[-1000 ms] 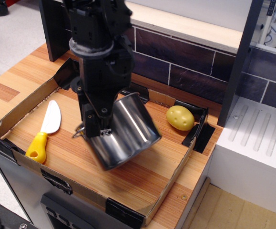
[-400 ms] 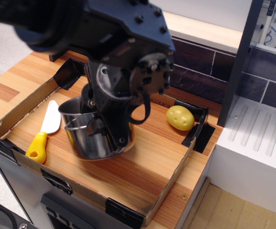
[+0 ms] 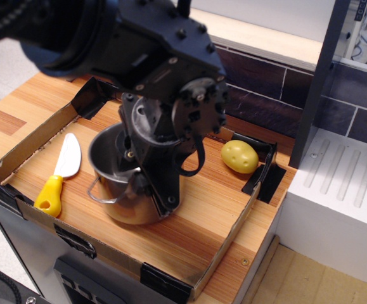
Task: Upright metal pot
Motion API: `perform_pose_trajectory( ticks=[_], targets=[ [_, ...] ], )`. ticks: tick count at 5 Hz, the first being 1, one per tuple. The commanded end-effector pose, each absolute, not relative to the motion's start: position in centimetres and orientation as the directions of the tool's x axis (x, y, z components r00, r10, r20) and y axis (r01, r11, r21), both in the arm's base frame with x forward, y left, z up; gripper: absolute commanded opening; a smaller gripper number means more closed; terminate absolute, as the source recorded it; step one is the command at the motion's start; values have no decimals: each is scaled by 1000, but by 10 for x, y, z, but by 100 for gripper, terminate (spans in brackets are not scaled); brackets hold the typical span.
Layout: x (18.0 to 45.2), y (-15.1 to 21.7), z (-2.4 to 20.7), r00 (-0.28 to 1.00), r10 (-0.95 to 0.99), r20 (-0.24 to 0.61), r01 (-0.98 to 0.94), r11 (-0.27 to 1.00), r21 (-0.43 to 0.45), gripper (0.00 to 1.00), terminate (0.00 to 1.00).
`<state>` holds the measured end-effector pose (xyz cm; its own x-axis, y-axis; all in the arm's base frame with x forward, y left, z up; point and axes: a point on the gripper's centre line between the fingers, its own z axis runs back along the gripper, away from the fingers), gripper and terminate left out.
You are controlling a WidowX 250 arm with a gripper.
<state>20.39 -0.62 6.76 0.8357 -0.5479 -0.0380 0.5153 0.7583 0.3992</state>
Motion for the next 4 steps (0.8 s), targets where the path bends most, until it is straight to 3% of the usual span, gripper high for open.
perform_pose_trajectory(
  ticks=[1, 2, 3, 4],
  targets=[
    [205, -12, 77, 859, -511, -25, 502, 833, 231, 100, 0],
    [209, -13, 92, 865, -501, -25, 501, 858, 112, 100, 0],
    [213, -12, 126, 877, -480, 30, 480, 877, -20, 100, 0],
    [215, -10, 162, 888, -457, 55, 456, 889, 34, 100, 0]
  ],
)
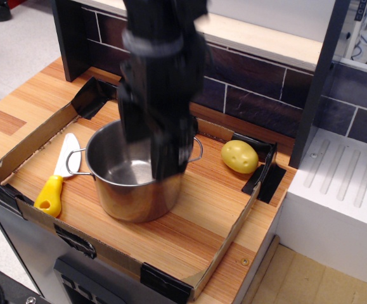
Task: Upright metal pot
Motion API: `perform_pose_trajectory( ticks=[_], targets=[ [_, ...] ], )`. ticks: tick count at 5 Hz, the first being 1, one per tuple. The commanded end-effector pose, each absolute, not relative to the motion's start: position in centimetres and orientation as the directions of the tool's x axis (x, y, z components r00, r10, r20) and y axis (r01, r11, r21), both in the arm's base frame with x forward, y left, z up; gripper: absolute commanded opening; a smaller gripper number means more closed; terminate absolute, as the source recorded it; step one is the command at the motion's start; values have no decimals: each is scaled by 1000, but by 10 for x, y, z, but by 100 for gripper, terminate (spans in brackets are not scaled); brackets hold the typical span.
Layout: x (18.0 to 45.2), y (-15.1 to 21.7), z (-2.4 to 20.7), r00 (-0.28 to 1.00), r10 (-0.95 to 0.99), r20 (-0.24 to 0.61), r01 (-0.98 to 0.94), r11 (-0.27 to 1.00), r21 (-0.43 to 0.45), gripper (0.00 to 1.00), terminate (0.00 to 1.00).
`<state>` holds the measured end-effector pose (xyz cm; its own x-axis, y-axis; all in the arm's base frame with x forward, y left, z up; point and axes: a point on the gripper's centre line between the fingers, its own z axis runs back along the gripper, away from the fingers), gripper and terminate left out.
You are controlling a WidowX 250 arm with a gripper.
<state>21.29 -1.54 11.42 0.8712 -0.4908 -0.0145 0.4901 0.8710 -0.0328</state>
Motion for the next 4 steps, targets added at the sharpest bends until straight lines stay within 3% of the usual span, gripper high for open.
perform_pose_trajectory(
  ticks=[1, 2, 3, 4],
  targets=[
    [216, -4, 202, 900, -422, 108, 412, 906, 100, 100, 0],
    [219, 5, 240, 925, -356, 132, 341, 932, 122, 100, 0],
    [219, 5, 240, 925, -356, 132, 341, 932, 122, 100, 0],
    [219, 5, 240, 925, -356, 132, 341, 932, 122, 100, 100]
  ],
)
